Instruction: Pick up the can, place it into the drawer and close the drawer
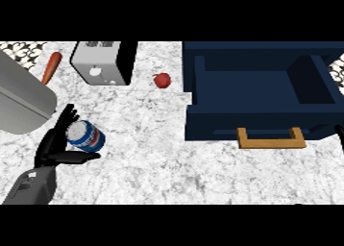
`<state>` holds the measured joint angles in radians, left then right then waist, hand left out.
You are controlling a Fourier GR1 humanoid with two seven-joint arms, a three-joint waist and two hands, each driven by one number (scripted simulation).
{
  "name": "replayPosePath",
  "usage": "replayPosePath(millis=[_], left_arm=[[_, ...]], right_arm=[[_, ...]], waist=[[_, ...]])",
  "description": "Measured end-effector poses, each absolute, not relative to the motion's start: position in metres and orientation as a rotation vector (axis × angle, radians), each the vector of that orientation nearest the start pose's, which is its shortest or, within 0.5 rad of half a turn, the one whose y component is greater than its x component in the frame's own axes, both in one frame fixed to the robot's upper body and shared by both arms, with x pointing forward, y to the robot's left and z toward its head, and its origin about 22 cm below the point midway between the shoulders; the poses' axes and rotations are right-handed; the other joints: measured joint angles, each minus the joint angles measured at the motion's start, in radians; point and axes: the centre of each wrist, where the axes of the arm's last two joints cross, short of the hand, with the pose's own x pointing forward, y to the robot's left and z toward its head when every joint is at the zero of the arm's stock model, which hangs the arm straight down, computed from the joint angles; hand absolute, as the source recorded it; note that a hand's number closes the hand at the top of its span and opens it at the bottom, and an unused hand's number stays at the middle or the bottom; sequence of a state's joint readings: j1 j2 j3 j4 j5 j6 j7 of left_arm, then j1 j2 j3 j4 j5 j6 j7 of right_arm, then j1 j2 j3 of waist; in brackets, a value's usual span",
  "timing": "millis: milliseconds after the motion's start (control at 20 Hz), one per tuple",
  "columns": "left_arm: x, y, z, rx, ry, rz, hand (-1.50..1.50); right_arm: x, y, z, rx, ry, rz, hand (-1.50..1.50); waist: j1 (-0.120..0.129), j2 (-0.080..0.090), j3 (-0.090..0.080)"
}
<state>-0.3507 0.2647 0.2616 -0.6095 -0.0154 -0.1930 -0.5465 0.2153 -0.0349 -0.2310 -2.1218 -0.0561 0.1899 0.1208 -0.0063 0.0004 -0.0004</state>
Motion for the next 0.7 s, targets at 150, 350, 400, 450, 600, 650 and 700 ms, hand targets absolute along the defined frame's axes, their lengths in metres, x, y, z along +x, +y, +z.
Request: replayPosePath(millis=[150,350,400,450,600,650,700], left_arm=[[0.285,0.346,-0.097,0.078,-1.518,-0.045,-1.5],[0.296,0.328,-0.1,0.068,-1.517,-0.052,-1.5],[0.296,0.327,-0.098,0.059,-1.519,-0.056,-1.5],[0.298,0.325,-0.098,0.056,-1.519,-0.061,-1.5],[0.302,0.319,-0.1,0.039,-1.527,-0.074,-1.5],[0.301,0.318,-0.101,0.03,-1.527,-0.077,-1.5],[0.302,0.318,-0.101,0.026,-1.532,-0.079,1.5]], right_arm=[[0.163,-0.295,0.09,-0.179,-1.802,0.008,-1.5],[0.156,-0.299,0.087,-0.175,-1.803,0.008,-1.5],[0.158,-0.299,0.088,-0.177,-1.802,0.005,-1.5],[0.158,-0.298,0.088,-0.178,-1.803,0.008,-1.5],[0.152,-0.298,0.093,-0.168,-1.801,0.012,-1.5],[0.151,-0.297,0.092,-0.169,-1.8,0.01,-1.5],[0.15,-0.296,0.094,-0.165,-1.801,0.007,-1.5]], waist=[[-0.001,0.0,0.0],[-0.004,0.001,0.0],[-0.002,0.0,0.0],[-0.002,0.0,0.0],[-0.004,0.001,0.0],[-0.003,0.0,0.0],[-0.003,0.001,0.0]])
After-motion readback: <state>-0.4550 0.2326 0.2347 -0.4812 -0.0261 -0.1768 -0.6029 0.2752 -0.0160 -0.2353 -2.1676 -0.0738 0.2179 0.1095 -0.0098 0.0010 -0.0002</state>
